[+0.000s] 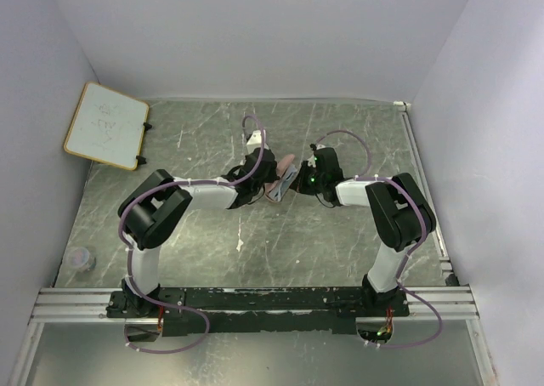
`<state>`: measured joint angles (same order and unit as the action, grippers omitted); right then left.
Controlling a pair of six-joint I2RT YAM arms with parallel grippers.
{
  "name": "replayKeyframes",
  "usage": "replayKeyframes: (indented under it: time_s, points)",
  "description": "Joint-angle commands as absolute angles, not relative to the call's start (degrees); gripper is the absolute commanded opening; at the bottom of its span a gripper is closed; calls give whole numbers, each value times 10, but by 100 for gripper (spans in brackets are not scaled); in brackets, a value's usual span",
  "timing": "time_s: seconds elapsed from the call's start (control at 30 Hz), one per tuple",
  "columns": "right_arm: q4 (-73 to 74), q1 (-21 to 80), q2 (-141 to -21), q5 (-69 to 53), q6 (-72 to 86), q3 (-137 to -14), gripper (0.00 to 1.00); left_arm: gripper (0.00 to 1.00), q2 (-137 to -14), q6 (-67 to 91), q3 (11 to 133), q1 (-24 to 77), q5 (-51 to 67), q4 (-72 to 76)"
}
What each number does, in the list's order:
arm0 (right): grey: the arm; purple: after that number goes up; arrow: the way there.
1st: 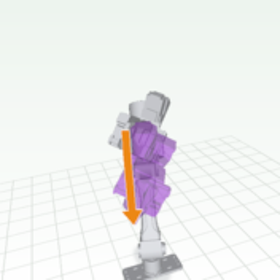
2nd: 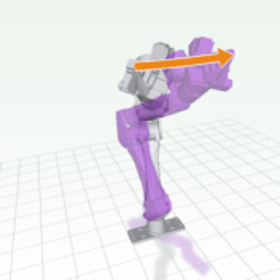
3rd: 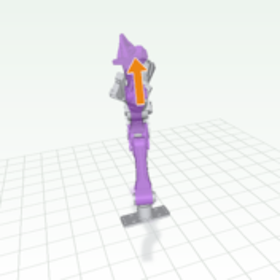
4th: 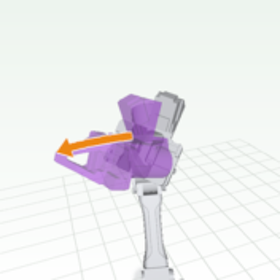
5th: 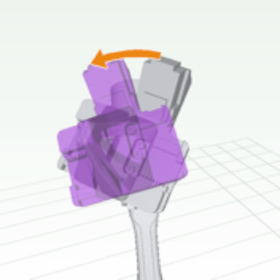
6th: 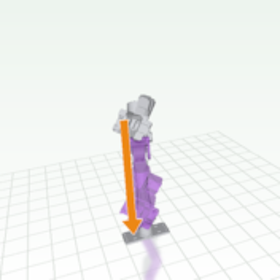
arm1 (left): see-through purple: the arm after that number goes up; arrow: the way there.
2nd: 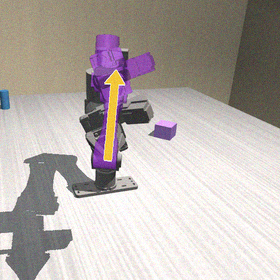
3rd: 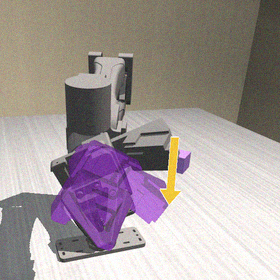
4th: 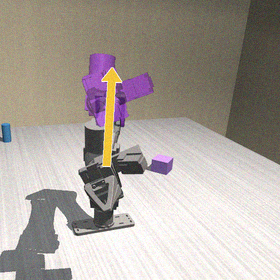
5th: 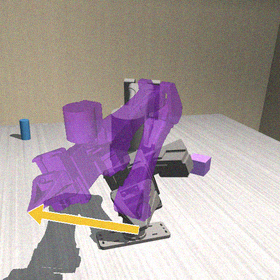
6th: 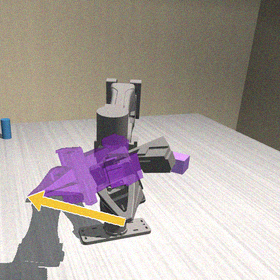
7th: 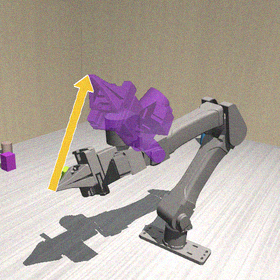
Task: Organize the sunglasses
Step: Close the sunglasses case at the center of the board.
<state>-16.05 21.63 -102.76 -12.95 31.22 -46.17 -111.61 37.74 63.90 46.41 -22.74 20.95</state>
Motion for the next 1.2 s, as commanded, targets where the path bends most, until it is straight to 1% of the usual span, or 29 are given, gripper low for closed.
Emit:
replayKeyframes:
  time_s: [0.0, 0.57, 0.83, 1.17]
  points:
    - [-172, 224, -1036, -153, 316, -462, 0, 11, -1146, 376, 657, 505, -183, 189]
    - [-172, 225, -1039, -155, 316, -465, 0, 11, -1167, 375, 662, 515, -203, 170]
    - [-170, 225, -1039, -153, 316, -464, 0, 12, -1137, 356, 656, 508, -236, 158]
    - [-169, 225, -1040, -153, 316, -466, 0, 13, -1111, 350, 634, 478, -242, 162]
